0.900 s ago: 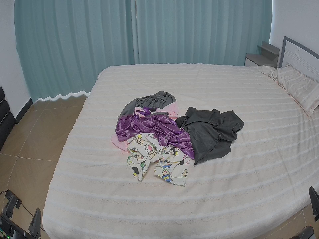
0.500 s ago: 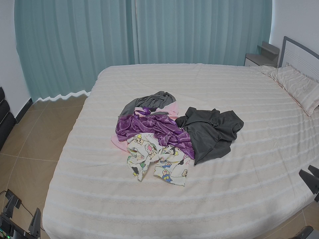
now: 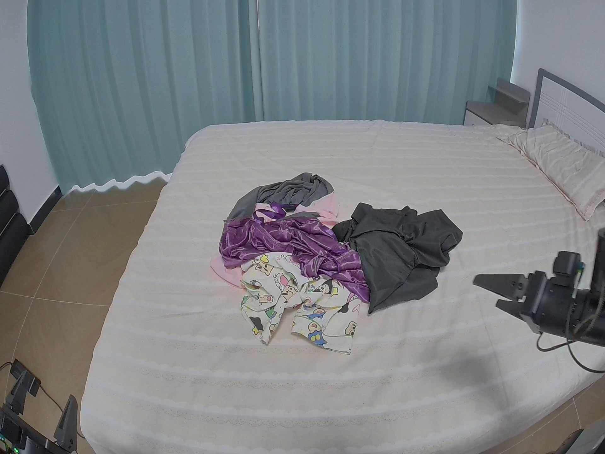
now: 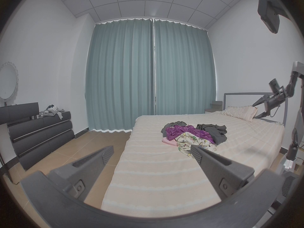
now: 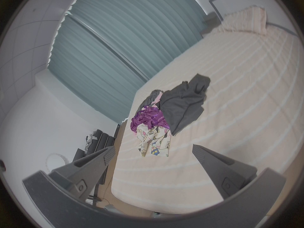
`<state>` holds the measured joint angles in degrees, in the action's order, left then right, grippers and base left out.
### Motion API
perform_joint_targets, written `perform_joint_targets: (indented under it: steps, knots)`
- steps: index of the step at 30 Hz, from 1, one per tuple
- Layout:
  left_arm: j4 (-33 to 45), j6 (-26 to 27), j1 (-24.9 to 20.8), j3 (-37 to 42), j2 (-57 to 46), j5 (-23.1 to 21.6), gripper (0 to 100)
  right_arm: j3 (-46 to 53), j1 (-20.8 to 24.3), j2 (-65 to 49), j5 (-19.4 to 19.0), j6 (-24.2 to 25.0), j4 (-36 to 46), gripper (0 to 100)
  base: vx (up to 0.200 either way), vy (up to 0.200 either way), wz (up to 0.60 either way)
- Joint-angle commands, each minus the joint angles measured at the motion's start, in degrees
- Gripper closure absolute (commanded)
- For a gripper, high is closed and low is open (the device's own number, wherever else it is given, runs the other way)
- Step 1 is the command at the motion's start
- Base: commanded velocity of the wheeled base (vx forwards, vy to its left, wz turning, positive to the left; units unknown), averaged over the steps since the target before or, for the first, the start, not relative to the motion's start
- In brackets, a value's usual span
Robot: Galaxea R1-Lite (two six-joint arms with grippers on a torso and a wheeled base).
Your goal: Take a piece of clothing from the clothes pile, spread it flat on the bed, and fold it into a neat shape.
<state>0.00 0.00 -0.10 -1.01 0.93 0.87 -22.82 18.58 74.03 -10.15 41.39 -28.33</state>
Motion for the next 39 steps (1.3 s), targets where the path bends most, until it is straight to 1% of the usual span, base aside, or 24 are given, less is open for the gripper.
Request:
perform_joint_targets:
  steps: [1, 5, 12, 14, 17, 26, 29, 32, 36, 39]
  knots:
    - [0.0, 0.0, 0.0, 1.0, -0.9, 0.0, 0, -13.7, 12.4, 37.4, 6.8, 13.5, -14.6, 0, 0.000, 0.000, 0.00]
    - [0.0, 0.0, 0.0, 1.0, -0.9, 0.0, 0, -18.7, 13.0, 42.4, 8.7, 13.5, -14.4, 0, 0.000, 0.000, 0.00]
    - [0.0, 0.0, 0.0, 1.0, -0.9, 0.0, 0, -24.9, 13.8, 50.0, 8.9, 13.4, -14.0, 0, 0.000, 0.000, 0.00]
    - [0.0, 0.0, 0.0, 1.0, -0.9, 0.0, 0, -25.1, 13.8, 50.2, 8.9, 13.4, -14.0, 0, 0.000, 0.000, 0.00]
    - [0.0, 0.0, 0.0, 1.0, -0.9, 0.0, 0, -27.1, 14.8, 54.0, 9.1, 13.3, -14.1, 0, 0.000, 0.000, 0.00]
    - [0.0, 0.0, 0.0, 1.0, -0.9, 0.0, 0, -27.5, 13.8, 56.8, 9.5, 12.0, -14.2, 0, 0.000, 0.000, 0.00]
    - [0.0, 0.0, 0.0, 1.0, -0.9, 0.0, 0, -28.0, 14.0, 57.9, 9.5, 12.0, -14.6, 0, 0.000, 0.000, 0.00]
    - [0.0, 0.0, 0.0, 1.0, -0.9, 0.0, 0, -29.5, 16.0, 59.3, 9.5, 11.9, -14.0, 0, 0.000, 0.000, 0.00]
    - [0.0, 0.0, 0.0, 1.0, -0.9, 0.0, 0, -30.4, 16.7, 60.1, 10.0, 11.5, -13.9, 0, 0.000, 0.000, 0.00]
    - [0.0, 0.0, 0.0, 1.0, -0.9, 0.0, 0, -33.1, 17.4, 62.5, 12.4, 7.7, -11.9, 0, 0.000, 0.000, 0.00]
